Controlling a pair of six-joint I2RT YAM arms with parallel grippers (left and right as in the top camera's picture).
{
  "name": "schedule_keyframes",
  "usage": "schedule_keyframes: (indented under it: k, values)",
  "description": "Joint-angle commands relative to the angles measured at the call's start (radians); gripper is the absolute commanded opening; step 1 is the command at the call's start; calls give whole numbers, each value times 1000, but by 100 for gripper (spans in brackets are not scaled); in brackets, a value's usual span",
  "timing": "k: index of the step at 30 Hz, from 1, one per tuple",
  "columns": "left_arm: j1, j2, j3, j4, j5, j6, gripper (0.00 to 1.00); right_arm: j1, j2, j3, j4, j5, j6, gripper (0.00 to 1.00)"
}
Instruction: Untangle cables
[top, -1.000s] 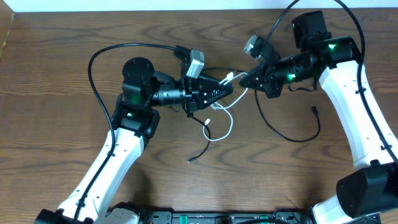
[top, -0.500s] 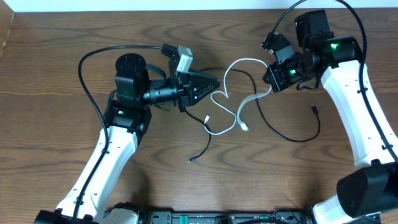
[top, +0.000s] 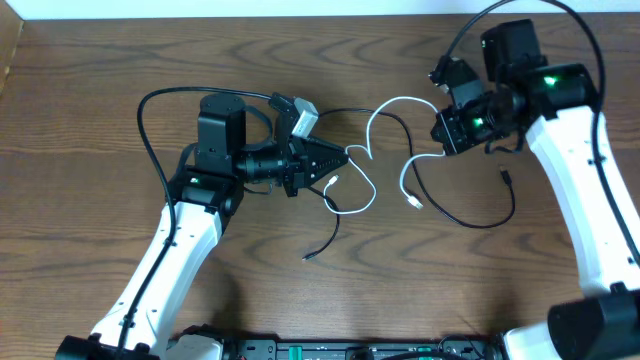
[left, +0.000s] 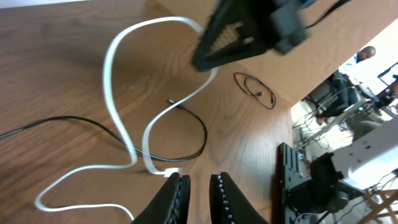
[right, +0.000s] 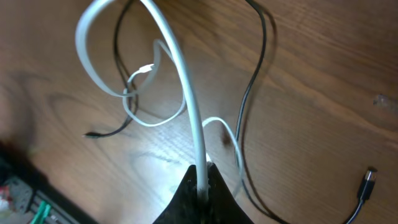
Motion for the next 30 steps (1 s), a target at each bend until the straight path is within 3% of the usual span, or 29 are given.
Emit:
schedule_keyframes:
  k: [1,3,10,18,30]
  values:
    - [1,39,-5,2,-16,43,17,-4,-85,32,-11,-65,-11,1]
    - [-13,88,-5,10,-15,43,22,-4,-126,32,-11,-107,-14,1]
    - [-100,233,-5,196,110,11,22,-4,-166,32,-36,-161,-45,1]
    - [-176,273,-5,346,100,-26,22,-4,-166,32,-67,-164,-56,1]
    - [-214,273,-5,351,-87,-33,19,-4,-167,32,-100,-205,-84,1]
